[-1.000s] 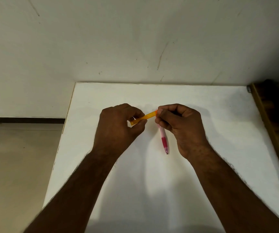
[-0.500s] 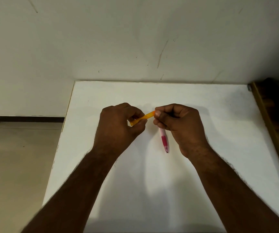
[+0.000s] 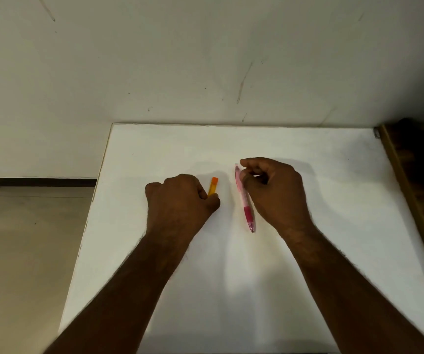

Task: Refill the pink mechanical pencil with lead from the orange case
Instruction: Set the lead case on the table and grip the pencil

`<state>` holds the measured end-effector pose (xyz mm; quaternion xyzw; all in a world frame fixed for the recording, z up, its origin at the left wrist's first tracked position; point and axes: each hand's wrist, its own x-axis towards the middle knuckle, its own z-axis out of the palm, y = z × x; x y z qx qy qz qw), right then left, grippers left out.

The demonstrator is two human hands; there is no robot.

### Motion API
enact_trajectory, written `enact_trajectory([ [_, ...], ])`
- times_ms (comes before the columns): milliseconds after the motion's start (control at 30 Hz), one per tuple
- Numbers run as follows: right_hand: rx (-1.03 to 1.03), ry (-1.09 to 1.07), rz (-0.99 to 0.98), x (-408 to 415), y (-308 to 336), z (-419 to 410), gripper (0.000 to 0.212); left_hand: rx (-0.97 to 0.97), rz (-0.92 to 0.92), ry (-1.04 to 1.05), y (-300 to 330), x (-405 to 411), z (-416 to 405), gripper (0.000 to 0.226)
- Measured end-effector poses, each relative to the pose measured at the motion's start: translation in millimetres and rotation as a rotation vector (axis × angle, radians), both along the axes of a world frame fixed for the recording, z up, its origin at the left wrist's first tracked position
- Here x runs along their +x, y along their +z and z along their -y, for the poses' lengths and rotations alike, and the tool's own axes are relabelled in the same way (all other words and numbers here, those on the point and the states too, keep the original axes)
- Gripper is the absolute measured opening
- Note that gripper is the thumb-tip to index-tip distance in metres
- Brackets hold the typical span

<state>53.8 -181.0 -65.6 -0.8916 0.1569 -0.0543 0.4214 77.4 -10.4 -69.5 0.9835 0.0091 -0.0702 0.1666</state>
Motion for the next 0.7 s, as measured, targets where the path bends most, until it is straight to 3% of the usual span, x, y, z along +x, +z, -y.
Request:
enact_trajectory([
  [167, -0.268, 0.059, -0.121, -5.0, -5.4, -2.1, 0.043, 0.034, 0.002, -0.020, -2.1, -0.6, 2.1, 0.045],
  [267, -0.432, 0.116, -0.124, -6.1, -7.0, -11.6, 0.043, 0.006, -0.009, -0.014, -2.3, -0.2, 1.7, 0.048],
  [367, -0.375, 0.102, -0.136, -4.9, -5.9, -14.5, 0.037, -0.050, 0.001, 0.012, 0.1, 1.3, 0.0, 0.053],
  [433, -0.103, 0.013, -0.136, -1.7, -0.4, -12.0, 0.024, -0.098, -0.003, 0.028, 4.0, 3.3, -0.6, 0.054],
  [500, 0.317, -0.116, -0.084, 1.7, 8.4, -7.3, 0.005, -0.182, 0.001, 0.051, 9.1, 4.7, -0.4, 0.053],
  [600, 1.038, -0.259, 0.006, 3.6, 19.1, -0.1, 0.017, -0.338, 0.030, 0.083, 14.3, 3.2, 0.2, 0.054],
  [700, 1.554, -0.188, 0.122, -0.3, 26.7, 5.7, 0.015, -0.447, 0.054, 0.080, 15.4, 0.0, 3.2, 0.058],
])
